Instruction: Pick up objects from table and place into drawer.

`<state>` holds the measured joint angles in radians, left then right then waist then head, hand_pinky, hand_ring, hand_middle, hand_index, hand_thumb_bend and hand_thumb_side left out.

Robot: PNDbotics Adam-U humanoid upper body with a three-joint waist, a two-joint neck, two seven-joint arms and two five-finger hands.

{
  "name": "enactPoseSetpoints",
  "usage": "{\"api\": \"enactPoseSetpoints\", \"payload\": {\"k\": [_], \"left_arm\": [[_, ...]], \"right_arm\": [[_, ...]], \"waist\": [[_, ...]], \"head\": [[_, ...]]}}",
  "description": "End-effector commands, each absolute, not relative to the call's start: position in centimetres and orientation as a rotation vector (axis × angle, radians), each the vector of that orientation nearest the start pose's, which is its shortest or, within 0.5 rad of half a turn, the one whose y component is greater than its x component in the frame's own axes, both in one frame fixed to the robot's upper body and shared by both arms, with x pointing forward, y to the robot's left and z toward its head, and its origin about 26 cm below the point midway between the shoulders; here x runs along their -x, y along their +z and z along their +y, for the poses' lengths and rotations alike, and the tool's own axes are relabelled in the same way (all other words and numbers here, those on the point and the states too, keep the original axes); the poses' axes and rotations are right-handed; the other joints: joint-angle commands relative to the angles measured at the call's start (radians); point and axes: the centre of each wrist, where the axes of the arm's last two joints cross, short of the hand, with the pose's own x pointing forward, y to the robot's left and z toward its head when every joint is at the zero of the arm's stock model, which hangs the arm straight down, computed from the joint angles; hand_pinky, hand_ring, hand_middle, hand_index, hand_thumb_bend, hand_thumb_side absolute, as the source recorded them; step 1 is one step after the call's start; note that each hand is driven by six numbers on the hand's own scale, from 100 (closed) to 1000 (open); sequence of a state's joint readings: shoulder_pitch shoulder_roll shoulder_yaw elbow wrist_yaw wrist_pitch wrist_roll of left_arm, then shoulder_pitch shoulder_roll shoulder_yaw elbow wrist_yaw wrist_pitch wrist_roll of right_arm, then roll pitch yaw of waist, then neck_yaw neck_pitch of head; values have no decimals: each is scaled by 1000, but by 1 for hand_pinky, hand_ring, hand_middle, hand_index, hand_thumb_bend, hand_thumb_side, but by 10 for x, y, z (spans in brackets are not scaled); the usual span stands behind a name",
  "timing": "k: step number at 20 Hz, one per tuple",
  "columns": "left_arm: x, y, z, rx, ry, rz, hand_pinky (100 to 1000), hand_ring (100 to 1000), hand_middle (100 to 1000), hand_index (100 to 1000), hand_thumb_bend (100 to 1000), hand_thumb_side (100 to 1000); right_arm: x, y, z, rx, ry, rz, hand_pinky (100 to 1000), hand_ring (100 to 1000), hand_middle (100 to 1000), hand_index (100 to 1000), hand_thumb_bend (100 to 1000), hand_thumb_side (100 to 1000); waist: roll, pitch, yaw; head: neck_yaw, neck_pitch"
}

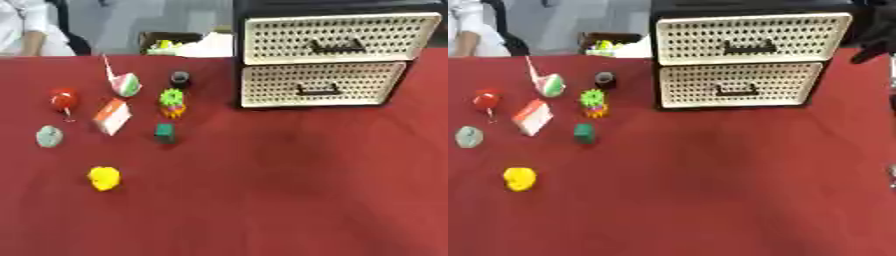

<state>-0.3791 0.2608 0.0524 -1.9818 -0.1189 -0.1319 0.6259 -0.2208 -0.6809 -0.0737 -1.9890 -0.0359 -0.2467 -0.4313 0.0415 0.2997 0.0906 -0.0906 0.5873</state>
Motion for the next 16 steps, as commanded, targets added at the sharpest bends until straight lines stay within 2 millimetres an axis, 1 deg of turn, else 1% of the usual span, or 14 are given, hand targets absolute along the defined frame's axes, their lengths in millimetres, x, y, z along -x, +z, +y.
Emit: {"api": "enactPoseSetpoints", "payload": {"k": [1, 8, 10, 12, 13, 14, 16], "left_arm": [[-306, 226, 257, -521, 417, -2557, 470, 585, 616, 778, 100, 830], [-306, 226, 258, -523, 414, -2557, 471, 585, 616, 777, 100, 829], [-306, 226, 258, -524, 413, -2556, 471, 585, 616, 777, 100, 830], [-306, 226, 258, -525, 411, -2555, 471, 585, 616, 777, 100, 830], [-306, 226, 258, -525, 410, -2555, 471, 585, 616, 777, 100, 830], [-306, 226, 258, -526, 409, -2555, 471, 585, 616, 777, 100, 830], [-306, 226, 258, -527, 407, -2554, 471, 585, 616, 777, 100, 830]], "right_arm": [[-284, 238, -333, 618, 229, -2562, 692, 486, 556, 774, 100, 795], [-284, 243, -335, 630, 257, -2573, 689, 486, 553, 777, 100, 804], [-284, 249, -337, 665, 292, -2585, 661, 466, 522, 782, 100, 791], [-283, 257, -340, 723, 349, -2585, 629, 425, 466, 787, 100, 742], [-283, 261, -341, 758, 389, -2581, 603, 388, 423, 790, 100, 714], [-282, 265, -343, 796, 436, -2571, 587, 364, 397, 790, 100, 706], [-281, 273, -345, 863, 519, -2550, 549, 310, 338, 794, 100, 724]], "waist": [[-1, -18, -1], [-2, -20, -3], [-3, -21, -3], [-4, -23, -4], [-5, -24, -4], [-5, -25, -4], [-6, -26, -4]], "head": [[-4, -8], [-7, -9], [-9, -7], [-10, -7], [-11, -7], [-11, -7], [-12, -7]]}}
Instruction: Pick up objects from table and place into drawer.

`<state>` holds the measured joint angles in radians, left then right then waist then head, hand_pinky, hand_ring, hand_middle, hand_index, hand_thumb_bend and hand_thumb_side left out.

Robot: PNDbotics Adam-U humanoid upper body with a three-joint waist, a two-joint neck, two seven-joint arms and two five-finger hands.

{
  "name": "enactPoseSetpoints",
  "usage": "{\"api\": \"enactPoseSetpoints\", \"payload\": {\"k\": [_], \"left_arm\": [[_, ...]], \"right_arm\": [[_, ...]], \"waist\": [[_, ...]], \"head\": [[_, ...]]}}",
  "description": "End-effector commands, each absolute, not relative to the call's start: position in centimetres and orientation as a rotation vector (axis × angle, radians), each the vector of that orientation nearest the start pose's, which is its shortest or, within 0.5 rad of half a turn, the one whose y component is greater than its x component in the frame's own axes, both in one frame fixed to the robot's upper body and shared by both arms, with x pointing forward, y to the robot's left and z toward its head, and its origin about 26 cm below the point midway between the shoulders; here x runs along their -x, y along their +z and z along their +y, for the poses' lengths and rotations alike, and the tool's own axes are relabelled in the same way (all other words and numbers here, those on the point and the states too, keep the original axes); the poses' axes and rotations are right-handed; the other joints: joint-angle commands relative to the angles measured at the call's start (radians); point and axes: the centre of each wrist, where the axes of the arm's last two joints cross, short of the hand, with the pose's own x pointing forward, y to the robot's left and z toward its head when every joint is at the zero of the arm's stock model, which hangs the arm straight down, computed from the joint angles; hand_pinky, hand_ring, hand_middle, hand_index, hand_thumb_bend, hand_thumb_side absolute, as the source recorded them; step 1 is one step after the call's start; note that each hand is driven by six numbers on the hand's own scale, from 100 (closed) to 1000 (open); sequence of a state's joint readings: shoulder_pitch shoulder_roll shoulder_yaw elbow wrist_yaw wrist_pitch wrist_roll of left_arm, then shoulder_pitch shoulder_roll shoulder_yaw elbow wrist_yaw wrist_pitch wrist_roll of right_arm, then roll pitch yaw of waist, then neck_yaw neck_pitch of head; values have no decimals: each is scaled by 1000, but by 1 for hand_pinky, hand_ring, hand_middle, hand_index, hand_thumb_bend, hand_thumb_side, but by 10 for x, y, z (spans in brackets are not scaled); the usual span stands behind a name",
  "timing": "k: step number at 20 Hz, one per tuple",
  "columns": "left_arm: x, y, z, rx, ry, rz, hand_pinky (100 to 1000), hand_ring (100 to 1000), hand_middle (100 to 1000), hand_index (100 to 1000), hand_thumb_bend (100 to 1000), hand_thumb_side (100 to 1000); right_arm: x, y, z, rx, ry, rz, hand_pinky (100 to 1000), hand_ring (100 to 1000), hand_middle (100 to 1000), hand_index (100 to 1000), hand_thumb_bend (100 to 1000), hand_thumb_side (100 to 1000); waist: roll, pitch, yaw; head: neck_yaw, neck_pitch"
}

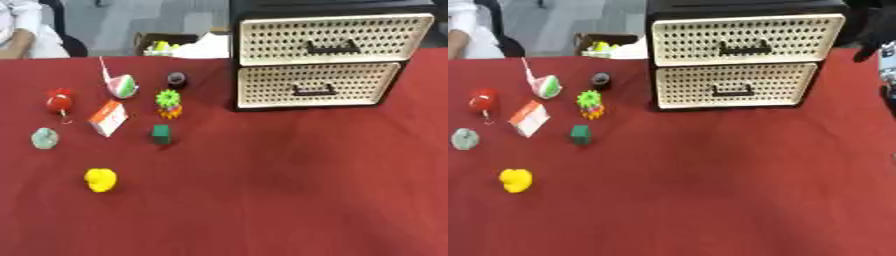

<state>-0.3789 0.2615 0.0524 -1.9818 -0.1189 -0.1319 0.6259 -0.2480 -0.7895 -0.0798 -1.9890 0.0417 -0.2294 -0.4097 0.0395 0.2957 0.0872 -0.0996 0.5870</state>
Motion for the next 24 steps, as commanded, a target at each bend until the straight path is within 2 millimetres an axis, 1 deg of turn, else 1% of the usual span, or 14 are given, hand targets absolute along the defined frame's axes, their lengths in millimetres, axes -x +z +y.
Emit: {"api": "enactPoseSetpoints", "payload": {"k": [1, 2, 3, 4, 5, 6, 7, 8, 11, 12, 14, 15, 19, 24], "left_arm": [[-306, 226, 258, -527, 406, -2554, 471, 585, 616, 777, 100, 830], [-306, 226, 258, -527, 404, -2554, 471, 585, 616, 777, 100, 829], [-306, 226, 259, -528, 403, -2554, 471, 585, 616, 777, 100, 829], [-306, 226, 259, -528, 402, -2554, 471, 585, 616, 777, 100, 829], [-306, 226, 259, -528, 401, -2554, 471, 585, 616, 778, 100, 829], [-306, 225, 259, -529, 399, -2554, 471, 585, 616, 778, 100, 829], [-306, 225, 259, -530, 398, -2554, 471, 585, 616, 778, 100, 829], [-306, 225, 259, -530, 397, -2554, 471, 585, 616, 778, 100, 829], [-306, 225, 259, -528, 393, -2554, 471, 585, 616, 778, 100, 829], [-306, 226, 259, -527, 392, -2555, 471, 585, 616, 778, 100, 829], [-306, 226, 259, -526, 390, -2556, 471, 585, 616, 778, 100, 829], [-306, 226, 259, -525, 389, -2556, 471, 585, 616, 778, 100, 829], [-306, 226, 259, -523, 384, -2557, 471, 585, 616, 778, 100, 829], [-306, 226, 259, -522, 375, -2557, 471, 584, 616, 778, 100, 829]], "right_arm": [[-281, 276, -346, -1150, -718, 3263, 504, 259, 285, 795, 100, 763], [-280, 280, -348, -1189, -772, 3227, 455, 209, 236, 796, 100, 800], [-279, 284, -349, -1232, -826, 3190, 358, 128, 158, 788, 100, 891], [-279, 287, -350, -1280, -879, 3153, 312, 100, 121, 778, 100, 950], [-278, 291, -351, -1331, -932, 3114, 225, 100, 100, 722, 100, 1000], [-277, 295, -352, -1397, -998, 3065, 169, 100, 100, 684, 100, 1000], [-276, 298, -353, -1457, -1056, 3019, 118, 100, 100, 673, 100, 1000], [-275, 300, -354, -1514, -1134, 2966, 100, 100, 100, 695, 100, 1000], [-275, 304, -354, -1638, -1371, 2818, 100, 100, 100, 761, 100, 1000], [-275, 304, -353, -1665, -1446, 2782, 100, 100, 100, 758, 100, 1000], [-274, 305, -353, -1702, -1560, 2735, 100, 100, 100, 722, 100, 1000], [-274, 307, -353, -1717, -1599, 2716, 100, 100, 100, 711, 100, 1000], [-274, 314, -351, -1745, -1764, 2641, 100, 100, 100, 718, 100, 1000], [-273, 328, -347, -1684, -1918, 2656, 100, 100, 100, 713, 100, 1000]], "waist": [[-5, -23, -1], [-5, -23, -1], [-5, -24, -1], [-5, -25, -1], [-6, -26, -1], [-6, -27, -1], [-7, -27, -1], [-7, -28, 0], [-9, -30, 0], [-9, -30, 0], [-10, -30, 1], [-10, -31, 1], [-12, -32, 4], [-16, -34, 4]], "head": [[-3, -7], [-3, -8], [-3, -8], [-3, -8], [-3, -8], [-4, -9], [-4, -9], [-5, -10], [-6, -12], [-7, -12], [-9, -14], [-10, -14], [-16, -15], [-20, -13]]}}
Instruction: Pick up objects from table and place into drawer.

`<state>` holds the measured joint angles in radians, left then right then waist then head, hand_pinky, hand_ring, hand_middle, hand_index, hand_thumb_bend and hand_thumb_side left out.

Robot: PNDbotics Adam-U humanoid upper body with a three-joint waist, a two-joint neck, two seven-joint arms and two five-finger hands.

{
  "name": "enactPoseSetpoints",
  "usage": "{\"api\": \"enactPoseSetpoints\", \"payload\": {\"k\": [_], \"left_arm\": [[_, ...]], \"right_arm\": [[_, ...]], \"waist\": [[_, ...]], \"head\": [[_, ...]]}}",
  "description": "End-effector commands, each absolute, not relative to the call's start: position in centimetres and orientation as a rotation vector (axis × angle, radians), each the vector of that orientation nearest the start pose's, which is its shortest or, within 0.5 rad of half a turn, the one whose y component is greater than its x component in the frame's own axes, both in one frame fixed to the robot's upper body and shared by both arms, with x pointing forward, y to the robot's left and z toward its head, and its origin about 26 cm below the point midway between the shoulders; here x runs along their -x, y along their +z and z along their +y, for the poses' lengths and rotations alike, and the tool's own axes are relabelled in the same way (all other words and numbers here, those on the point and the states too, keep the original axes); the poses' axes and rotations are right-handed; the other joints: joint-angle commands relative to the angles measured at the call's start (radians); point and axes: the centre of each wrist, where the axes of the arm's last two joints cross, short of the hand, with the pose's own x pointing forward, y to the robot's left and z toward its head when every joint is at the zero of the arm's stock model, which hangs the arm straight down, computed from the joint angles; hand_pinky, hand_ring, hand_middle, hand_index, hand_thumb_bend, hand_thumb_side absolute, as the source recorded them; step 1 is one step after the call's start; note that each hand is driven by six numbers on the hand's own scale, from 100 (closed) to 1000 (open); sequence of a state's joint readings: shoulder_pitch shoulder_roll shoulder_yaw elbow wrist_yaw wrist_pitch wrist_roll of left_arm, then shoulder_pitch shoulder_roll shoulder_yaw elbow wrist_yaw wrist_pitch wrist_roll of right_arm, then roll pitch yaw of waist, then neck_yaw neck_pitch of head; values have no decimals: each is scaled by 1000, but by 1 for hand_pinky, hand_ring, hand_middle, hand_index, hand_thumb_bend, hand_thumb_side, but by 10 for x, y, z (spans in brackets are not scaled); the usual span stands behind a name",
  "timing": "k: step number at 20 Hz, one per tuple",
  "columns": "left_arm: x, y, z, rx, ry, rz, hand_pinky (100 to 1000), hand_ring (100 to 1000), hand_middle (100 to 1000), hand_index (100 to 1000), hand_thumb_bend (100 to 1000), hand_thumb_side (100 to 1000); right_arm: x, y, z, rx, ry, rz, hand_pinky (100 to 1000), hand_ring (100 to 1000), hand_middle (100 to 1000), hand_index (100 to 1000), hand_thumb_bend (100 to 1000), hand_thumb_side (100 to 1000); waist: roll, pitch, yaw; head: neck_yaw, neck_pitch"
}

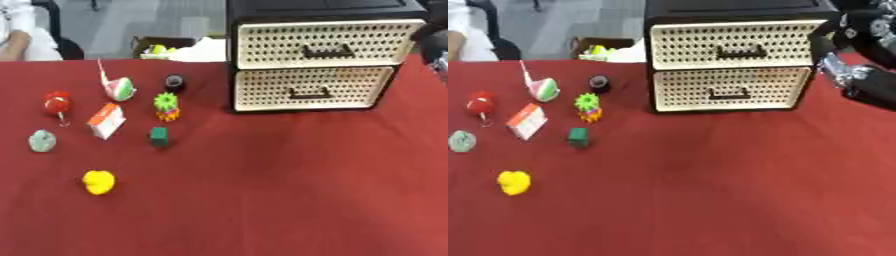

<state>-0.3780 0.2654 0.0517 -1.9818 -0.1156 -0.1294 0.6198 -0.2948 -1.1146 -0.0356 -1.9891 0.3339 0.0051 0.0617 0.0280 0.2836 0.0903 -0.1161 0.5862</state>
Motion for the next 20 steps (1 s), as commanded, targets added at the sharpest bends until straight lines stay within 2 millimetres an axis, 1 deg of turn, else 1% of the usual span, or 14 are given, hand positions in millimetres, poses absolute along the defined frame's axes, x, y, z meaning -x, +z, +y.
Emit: {"api": "enactPoseSetpoints", "payload": {"k": [1, 5, 8, 13, 20], "left_arm": [[-306, 226, 259, -522, 374, -2556, 471, 584, 616, 778, 100, 829], [-306, 226, 258, -520, 366, -2555, 470, 584, 615, 777, 100, 827], [-306, 226, 258, -515, 359, -2557, 470, 584, 615, 777, 100, 825], [-306, 226, 255, -500, 346, -2559, 470, 583, 615, 777, 100, 823], [-306, 227, 254, -486, 339, -2562, 469, 583, 615, 776, 100, 822]], "right_arm": [[-272, 332, -346, 1175, 1364, -1863, 100, 100, 100, 712, 100, 1000], [-272, 346, -341, 1159, 1396, -1831, 100, 100, 100, 698, 100, 1000], [-275, 353, -339, 1170, 1405, -1808, 100, 100, 100, 695, 100, 1000], [-291, 358, -339, 1166, 1410, -1777, 100, 100, 100, 714, 100, 1000], [-313, 359, -338, 1147, 1437, -1732, 100, 100, 100, 714, 100, 1000]], "waist": [[-5, -22, 1], [-7, -23, 3], [-9, -24, 7], [-11, -23, 19], [-14, -17, 30]], "head": [[-4, -11], [-7, -9], [-13, -10], [-27, -12], [-38, -18]]}}
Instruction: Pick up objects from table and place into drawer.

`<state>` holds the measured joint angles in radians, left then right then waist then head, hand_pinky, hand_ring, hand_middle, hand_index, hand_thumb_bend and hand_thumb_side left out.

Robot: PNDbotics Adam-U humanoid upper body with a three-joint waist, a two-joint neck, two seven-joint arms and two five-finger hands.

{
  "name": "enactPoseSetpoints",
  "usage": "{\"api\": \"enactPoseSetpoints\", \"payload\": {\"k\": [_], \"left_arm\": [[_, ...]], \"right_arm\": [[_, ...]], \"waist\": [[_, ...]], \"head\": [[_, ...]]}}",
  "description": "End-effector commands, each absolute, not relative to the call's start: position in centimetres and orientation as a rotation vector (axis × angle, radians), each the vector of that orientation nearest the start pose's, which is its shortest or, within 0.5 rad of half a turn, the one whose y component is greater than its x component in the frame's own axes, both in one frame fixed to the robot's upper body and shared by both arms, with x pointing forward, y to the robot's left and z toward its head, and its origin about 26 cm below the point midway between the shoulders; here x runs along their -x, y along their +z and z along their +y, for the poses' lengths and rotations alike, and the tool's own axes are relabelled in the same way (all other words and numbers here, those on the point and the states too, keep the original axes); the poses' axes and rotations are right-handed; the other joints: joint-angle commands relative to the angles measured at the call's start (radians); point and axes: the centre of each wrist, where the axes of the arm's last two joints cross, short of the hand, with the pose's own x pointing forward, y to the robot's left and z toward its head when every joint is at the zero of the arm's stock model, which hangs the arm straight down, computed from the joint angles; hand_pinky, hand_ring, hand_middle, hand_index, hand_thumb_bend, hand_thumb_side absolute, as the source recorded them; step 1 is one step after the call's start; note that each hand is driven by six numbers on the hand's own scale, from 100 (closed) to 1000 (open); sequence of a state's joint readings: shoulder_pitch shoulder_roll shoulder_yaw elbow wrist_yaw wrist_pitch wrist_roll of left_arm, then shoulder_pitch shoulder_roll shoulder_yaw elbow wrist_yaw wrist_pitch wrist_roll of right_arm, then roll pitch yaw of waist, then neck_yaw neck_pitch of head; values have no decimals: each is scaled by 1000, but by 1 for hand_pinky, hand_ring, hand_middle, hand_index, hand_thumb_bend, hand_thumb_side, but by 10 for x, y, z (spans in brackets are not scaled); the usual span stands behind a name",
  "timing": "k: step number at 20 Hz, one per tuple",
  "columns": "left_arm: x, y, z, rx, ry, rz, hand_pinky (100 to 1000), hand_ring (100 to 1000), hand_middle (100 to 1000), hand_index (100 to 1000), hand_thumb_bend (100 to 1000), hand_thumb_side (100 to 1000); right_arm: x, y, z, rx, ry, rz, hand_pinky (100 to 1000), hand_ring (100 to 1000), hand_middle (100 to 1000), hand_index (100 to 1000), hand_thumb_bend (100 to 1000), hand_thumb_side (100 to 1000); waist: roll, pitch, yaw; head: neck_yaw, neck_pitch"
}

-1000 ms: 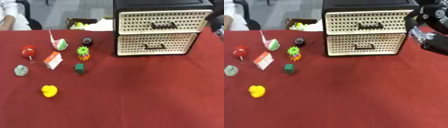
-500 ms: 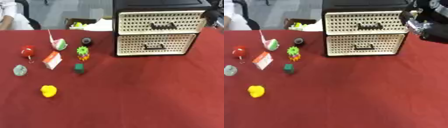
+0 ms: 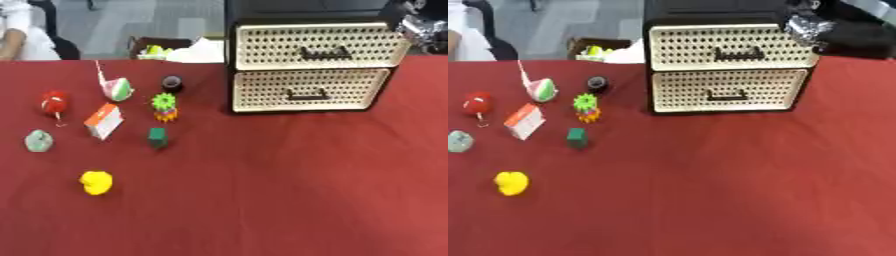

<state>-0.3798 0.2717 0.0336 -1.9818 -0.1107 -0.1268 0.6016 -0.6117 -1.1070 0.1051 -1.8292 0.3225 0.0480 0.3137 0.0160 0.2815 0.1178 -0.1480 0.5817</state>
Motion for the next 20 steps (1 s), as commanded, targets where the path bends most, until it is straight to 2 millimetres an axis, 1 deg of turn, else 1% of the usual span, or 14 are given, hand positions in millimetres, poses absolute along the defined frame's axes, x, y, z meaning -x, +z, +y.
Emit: {"api": "enactPoseSetpoints", "payload": {"k": [1, 6, 10, 15, 17, 20], "left_arm": [[-307, 228, 253, -484, 338, -2563, 469, 583, 615, 776, 100, 822], [-307, 228, 253, -477, 334, -2565, 469, 583, 615, 776, 100, 820], [-307, 228, 252, -475, 333, -2566, 469, 583, 615, 776, 100, 820], [-307, 228, 252, -475, 335, -2565, 469, 583, 615, 775, 100, 821], [-307, 228, 252, -474, 335, -2565, 469, 583, 615, 775, 100, 821], [-307, 228, 252, -474, 337, -2564, 469, 583, 615, 775, 100, 821]], "right_arm": [[-316, 360, -338, 1137, 1439, -1728, 100, 100, 100, 714, 100, 1000], [-333, 358, -339, 1088, 1443, -1705, 100, 100, 100, 723, 100, 1000], [-341, 358, -337, 1048, 1441, -1688, 100, 100, 100, 734, 100, 1000], [-341, 360, -333, 1004, 1441, -1682, 100, 100, 100, 751, 100, 1000], [-341, 360, -331, 967, 1444, -1674, 100, 100, 100, 769, 100, 1000], [-339, 361, -328, 903, 1446, -1674, 100, 100, 100, 773, 100, 1000]], "waist": [[-2, -15, 4], [-2, -13, 10], [-2, -12, 12], [-3, -11, 10], [-4, -11, 9], [-4, -11, 9]], "head": [[-8, -15], [-14, -19], [-17, -20], [-16, -19], [-15, -19], [-12, -19]]}}
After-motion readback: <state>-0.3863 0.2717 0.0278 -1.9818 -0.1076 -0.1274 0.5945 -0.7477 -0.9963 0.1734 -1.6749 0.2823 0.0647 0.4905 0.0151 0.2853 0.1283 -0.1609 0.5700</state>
